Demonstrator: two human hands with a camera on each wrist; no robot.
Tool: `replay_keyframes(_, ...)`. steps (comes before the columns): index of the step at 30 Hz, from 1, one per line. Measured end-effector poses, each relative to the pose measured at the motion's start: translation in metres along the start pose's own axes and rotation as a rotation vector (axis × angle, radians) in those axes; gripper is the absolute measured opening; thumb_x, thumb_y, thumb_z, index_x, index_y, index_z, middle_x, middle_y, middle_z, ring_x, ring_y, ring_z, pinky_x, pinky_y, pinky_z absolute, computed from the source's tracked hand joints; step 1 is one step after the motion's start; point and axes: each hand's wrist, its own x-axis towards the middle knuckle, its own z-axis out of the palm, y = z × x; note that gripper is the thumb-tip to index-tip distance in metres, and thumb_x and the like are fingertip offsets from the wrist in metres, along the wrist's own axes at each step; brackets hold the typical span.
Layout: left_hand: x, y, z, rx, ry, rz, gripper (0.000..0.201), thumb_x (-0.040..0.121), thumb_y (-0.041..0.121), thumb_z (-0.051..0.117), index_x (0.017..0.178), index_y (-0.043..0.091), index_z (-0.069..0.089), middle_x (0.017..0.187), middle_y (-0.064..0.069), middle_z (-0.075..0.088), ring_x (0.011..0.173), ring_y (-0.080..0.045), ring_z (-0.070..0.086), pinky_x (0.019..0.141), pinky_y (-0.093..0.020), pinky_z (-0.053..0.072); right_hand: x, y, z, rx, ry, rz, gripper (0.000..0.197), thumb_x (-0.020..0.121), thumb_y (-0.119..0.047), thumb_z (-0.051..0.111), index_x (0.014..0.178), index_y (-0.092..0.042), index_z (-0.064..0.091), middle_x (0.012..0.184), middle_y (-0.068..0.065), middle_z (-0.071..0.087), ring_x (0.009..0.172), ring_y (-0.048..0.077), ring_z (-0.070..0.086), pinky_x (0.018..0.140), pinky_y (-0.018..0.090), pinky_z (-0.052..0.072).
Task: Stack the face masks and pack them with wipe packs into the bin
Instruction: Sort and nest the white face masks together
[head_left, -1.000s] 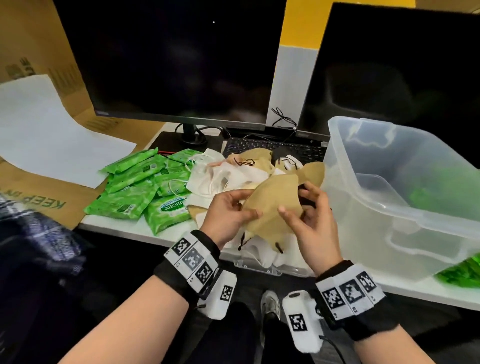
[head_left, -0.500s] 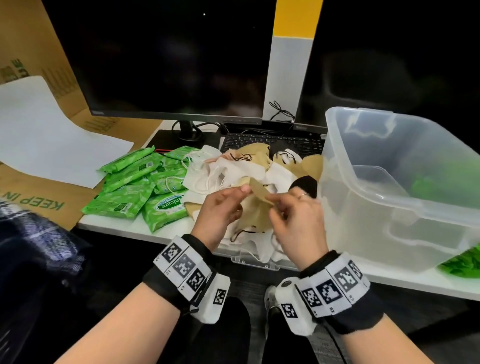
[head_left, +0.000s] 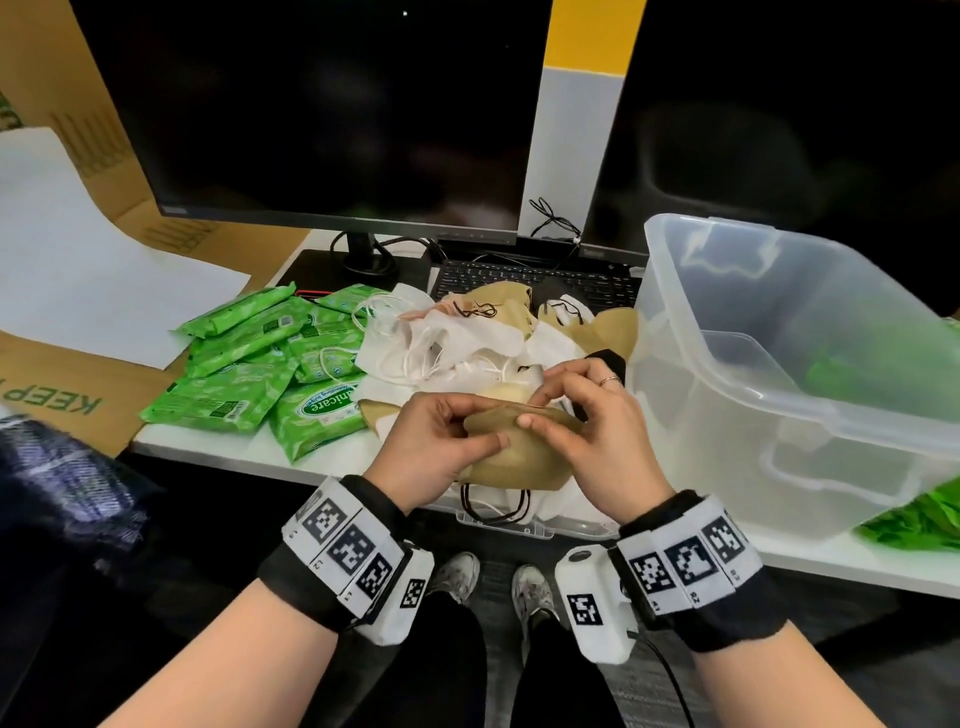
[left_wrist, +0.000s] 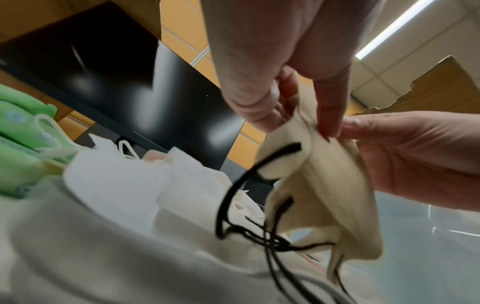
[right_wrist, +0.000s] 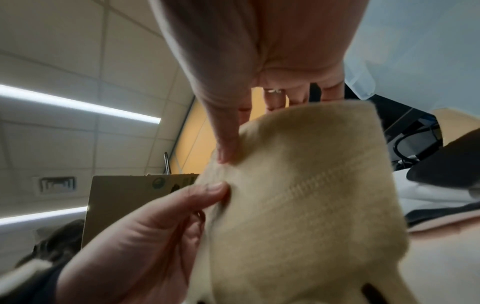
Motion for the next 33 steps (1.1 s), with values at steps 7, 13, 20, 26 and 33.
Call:
replay_keyframes(7, 0.002, -0.001, 0.001, -0.057, 0.010, 0.028, 0.024, 0.074, -0.012, 0.066, 0.079, 0.011, 0.069, 0.068, 0.007, 0.072, 0.067, -0.004, 0.066, 0.066, -0.018, 0.055, 0.011, 0.003, -0.001, 0.122, -0.038, 0.090, 0.017, 0.077, -0.024, 0.071, 0.070, -0.027, 0.056, 0.093, 0.001, 0.063, 0.094, 0.016, 0.058, 0.085, 0.034, 0.046)
replay_keyframes(13, 0.006, 0.001, 0.001, -0.113, 0.026, 0.047, 0.030, 0.076, -0.013, 0.062, 0.090, 0.013, 0.069, 0.073, 0.010, 0.072, 0.073, -0.002, 0.067, 0.071, -0.016, 0.054, 0.016, 0.004, 0.003, 0.124, 0.002, 0.095, 0.020, 0.085, -0.016, 0.065, 0.075, -0.025, 0.051, 0.075, -0.006, 0.055, 0.075, 0.013, 0.052, 0.072, 0.035, 0.043)
replay_keyframes(20, 0.014, 0.002, -0.005, -0.078, 0.183, 0.107, 0.062, 0.079, -0.014, 0.060, 0.116, 0.035, 0.048, 0.090, 0.005, 0.068, 0.079, -0.007, 0.064, 0.078, -0.022, 0.052, 0.021, 0.000, 0.001, -0.022, 0.059, 0.137, 0.023, 0.076, -0.022, 0.075, 0.068, -0.028, 0.055, 0.064, -0.008, 0.054, 0.068, 0.015, 0.052, 0.065, 0.028, 0.042)
replay_keyframes(26, 0.012, 0.010, -0.009, 0.111, 0.288, 0.176, 0.027, 0.086, 0.029, 0.053, 0.111, 0.038, 0.048, 0.094, 0.001, 0.062, 0.082, -0.009, 0.058, 0.076, -0.025, 0.046, 0.025, -0.013, 0.008, -0.102, 0.317, 0.045, 0.039, 0.077, -0.018, 0.073, 0.060, -0.028, 0.039, 0.064, -0.012, 0.043, 0.061, 0.007, 0.041, 0.060, 0.026, 0.035)
replay_keyframes(33, 0.009, 0.016, -0.004, -0.152, 0.089, 0.034, 0.035, 0.084, 0.052, 0.053, 0.110, 0.029, 0.055, 0.107, -0.003, 0.066, 0.103, -0.020, 0.061, 0.087, -0.033, 0.049, 0.013, -0.019, 0.024, 0.060, 0.020, 0.010, 0.043, 0.091, -0.042, 0.039, 0.084, -0.012, 0.069, 0.082, -0.003, 0.068, 0.081, 0.011, 0.063, 0.077, 0.031, 0.049)
